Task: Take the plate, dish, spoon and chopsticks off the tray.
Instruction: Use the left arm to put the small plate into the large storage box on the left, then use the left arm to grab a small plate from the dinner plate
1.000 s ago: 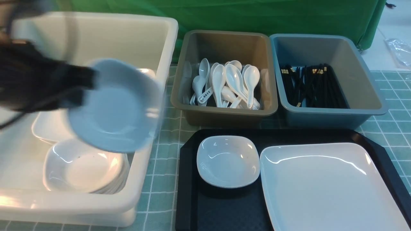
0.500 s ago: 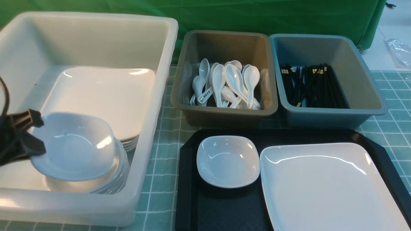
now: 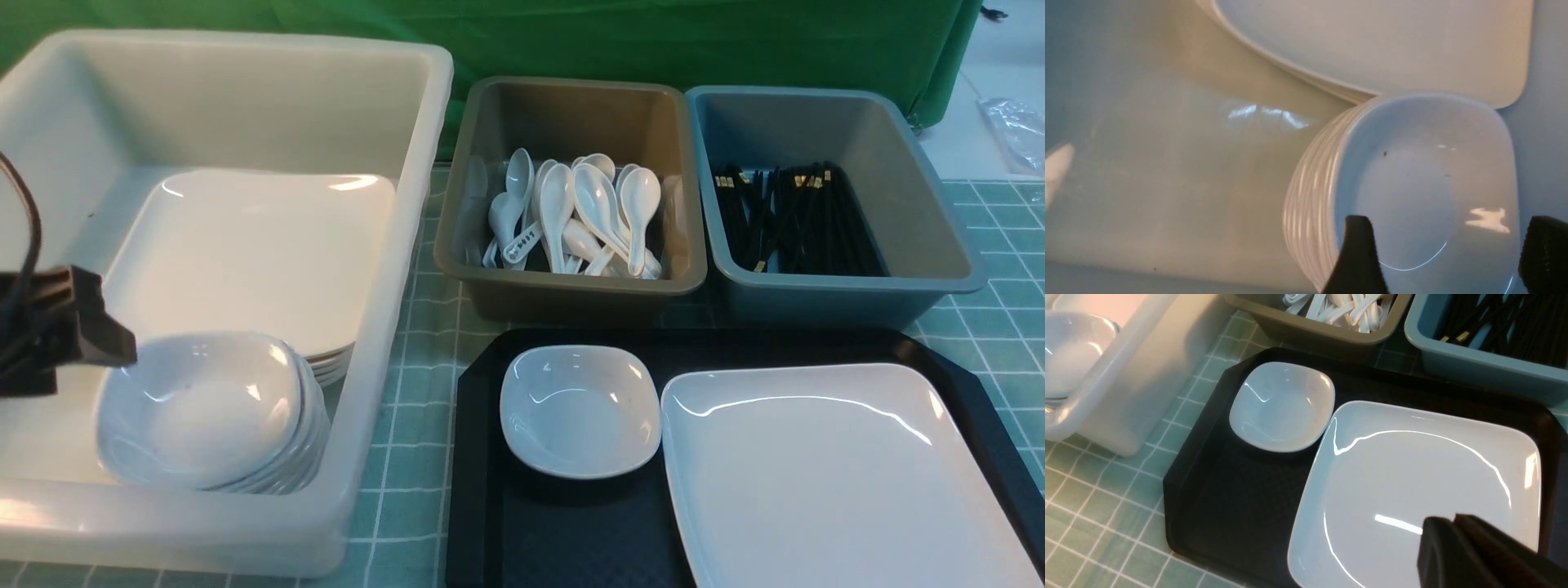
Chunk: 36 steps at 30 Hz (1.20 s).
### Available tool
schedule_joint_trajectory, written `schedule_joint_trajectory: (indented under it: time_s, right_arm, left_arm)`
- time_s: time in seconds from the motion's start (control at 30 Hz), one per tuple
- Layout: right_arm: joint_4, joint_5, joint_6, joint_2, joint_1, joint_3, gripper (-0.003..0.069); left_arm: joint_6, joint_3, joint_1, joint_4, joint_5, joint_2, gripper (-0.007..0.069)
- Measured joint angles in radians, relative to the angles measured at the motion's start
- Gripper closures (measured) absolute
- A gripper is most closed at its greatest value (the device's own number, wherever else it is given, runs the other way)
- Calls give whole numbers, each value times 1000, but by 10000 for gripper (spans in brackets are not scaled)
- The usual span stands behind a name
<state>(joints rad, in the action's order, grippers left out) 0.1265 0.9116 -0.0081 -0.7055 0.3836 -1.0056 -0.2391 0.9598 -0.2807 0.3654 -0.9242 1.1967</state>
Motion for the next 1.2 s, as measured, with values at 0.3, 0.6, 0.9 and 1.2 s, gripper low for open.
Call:
schedule_joint_trajectory:
  time_s: [0.3, 0.6, 0.9, 1.2]
  right_arm:
    - [1, -36, 0, -1, 0, 0, 592]
    - [1, -34, 0, -44, 0, 0, 590]
    - [1, -30, -4, -69, 0, 0, 589]
    - [1, -30, -34, -69, 0, 0, 589]
  left_arm:
    - [-42, 43, 183, 13, -41, -25, 255]
    - [-8, 73, 750, 17, 147, 31, 608]
    - [95, 282, 1051, -273, 174, 377, 516]
    - [114, 370, 1058, -444, 267, 661, 243]
